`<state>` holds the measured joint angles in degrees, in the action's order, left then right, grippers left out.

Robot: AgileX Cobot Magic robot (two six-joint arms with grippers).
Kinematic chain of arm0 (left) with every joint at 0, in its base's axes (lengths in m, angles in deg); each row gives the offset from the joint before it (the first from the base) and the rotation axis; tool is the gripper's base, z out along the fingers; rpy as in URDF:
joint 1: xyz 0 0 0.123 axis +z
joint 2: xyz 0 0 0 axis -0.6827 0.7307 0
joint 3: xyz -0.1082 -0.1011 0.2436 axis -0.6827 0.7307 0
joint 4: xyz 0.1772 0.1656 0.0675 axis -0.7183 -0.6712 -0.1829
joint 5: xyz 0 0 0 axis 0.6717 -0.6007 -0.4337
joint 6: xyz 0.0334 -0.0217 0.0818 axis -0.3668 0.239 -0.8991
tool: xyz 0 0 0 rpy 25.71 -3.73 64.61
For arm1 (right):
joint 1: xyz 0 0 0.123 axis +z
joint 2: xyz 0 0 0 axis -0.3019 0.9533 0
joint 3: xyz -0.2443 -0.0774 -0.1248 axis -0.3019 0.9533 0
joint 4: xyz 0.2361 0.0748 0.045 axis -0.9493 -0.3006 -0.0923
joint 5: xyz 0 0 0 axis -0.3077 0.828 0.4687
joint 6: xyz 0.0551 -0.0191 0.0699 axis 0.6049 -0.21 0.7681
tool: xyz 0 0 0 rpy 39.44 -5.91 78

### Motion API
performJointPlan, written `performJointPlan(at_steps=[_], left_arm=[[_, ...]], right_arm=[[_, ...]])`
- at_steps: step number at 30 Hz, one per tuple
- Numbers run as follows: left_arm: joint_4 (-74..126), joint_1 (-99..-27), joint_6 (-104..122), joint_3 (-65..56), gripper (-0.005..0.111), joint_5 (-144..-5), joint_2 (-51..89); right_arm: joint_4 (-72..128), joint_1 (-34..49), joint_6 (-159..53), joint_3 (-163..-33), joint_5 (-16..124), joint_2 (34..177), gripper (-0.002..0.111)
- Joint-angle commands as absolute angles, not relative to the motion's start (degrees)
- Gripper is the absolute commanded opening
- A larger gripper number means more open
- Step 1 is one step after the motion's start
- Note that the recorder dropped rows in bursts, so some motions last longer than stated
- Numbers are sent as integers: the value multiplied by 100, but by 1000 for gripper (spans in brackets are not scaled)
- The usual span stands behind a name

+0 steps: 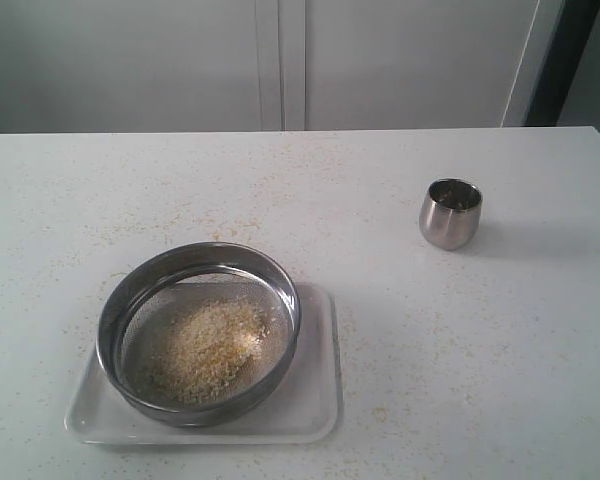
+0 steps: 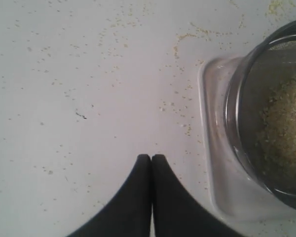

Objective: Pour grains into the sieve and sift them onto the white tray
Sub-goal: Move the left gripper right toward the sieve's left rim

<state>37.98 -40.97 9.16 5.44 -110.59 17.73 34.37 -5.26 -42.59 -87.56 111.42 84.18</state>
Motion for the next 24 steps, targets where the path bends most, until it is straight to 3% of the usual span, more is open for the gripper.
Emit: performJointPlan(at_steps=[1, 14, 24], left_arm=[[3896, -4472, 904, 203, 0, -11247, 2250], [2796, -5995, 2314, -1155, 0, -11765, 4029], [2820, -6113, 2312, -1194, 0, -11397, 4183]], right_arm=[[3428, -564, -4303, -8739, 11146, 8384, 0], [3428, -564, -4303, -8739, 11146, 8384, 0], [3428, -564, -4303, -8739, 11135, 8384, 0]])
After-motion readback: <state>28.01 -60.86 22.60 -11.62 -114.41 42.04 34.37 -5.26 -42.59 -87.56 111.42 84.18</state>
